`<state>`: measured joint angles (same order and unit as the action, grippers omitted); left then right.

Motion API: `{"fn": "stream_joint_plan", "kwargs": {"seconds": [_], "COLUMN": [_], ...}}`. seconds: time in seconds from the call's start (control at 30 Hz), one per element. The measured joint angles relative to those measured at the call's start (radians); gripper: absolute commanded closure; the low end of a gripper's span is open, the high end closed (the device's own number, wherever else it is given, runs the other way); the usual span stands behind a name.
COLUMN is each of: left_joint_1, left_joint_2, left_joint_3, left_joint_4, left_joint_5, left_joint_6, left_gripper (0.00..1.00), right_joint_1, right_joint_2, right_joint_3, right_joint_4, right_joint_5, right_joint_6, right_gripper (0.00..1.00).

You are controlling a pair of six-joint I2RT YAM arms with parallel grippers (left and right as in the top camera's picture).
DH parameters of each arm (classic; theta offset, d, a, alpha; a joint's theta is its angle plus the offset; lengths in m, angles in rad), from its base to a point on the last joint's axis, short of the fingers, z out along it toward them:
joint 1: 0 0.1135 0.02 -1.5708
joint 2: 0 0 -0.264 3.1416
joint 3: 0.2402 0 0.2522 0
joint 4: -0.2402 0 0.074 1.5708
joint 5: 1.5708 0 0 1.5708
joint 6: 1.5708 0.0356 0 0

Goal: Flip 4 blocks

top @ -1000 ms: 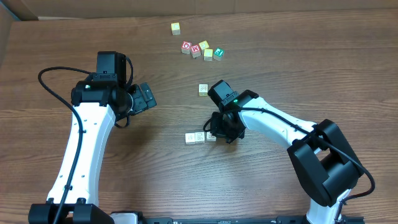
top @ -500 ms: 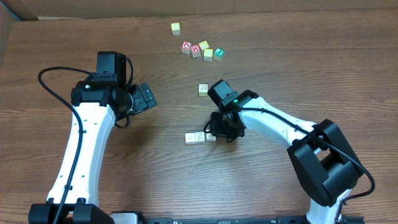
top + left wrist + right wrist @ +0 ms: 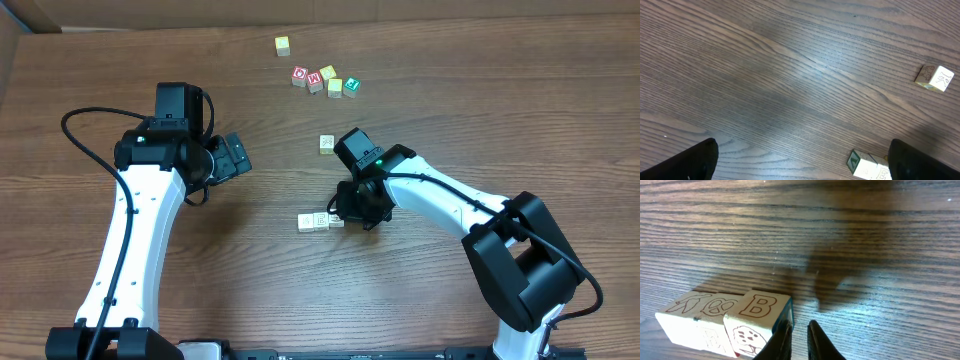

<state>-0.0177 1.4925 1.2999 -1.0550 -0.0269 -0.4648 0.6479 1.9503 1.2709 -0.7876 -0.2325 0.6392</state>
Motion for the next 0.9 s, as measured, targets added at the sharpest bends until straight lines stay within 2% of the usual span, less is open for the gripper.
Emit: {"fn": "stream_joint_plan", "kwargs": {"seconds": [0.6,0.9], "left_joint_1": [0.0,0.0], "left_joint_2": [0.0,0.0], "left_joint_3": [0.0,0.0], "left_joint_4": [0.0,0.0], "left_joint_5": [0.0,0.0], "left_joint_6": [0.0,0.0], "left_gripper": [0.0,0.0], "right_joint_1": [0.016,0.006], "right_joint_2": [0.0,0.0], "right_joint_3": [0.0,0.0], "right_joint_4": [-0.009,-0.008], "right_joint_5": [0.0,0.0], "right_joint_6": [-0.004,-0.022], "right_gripper": [0.85,0.82]}}
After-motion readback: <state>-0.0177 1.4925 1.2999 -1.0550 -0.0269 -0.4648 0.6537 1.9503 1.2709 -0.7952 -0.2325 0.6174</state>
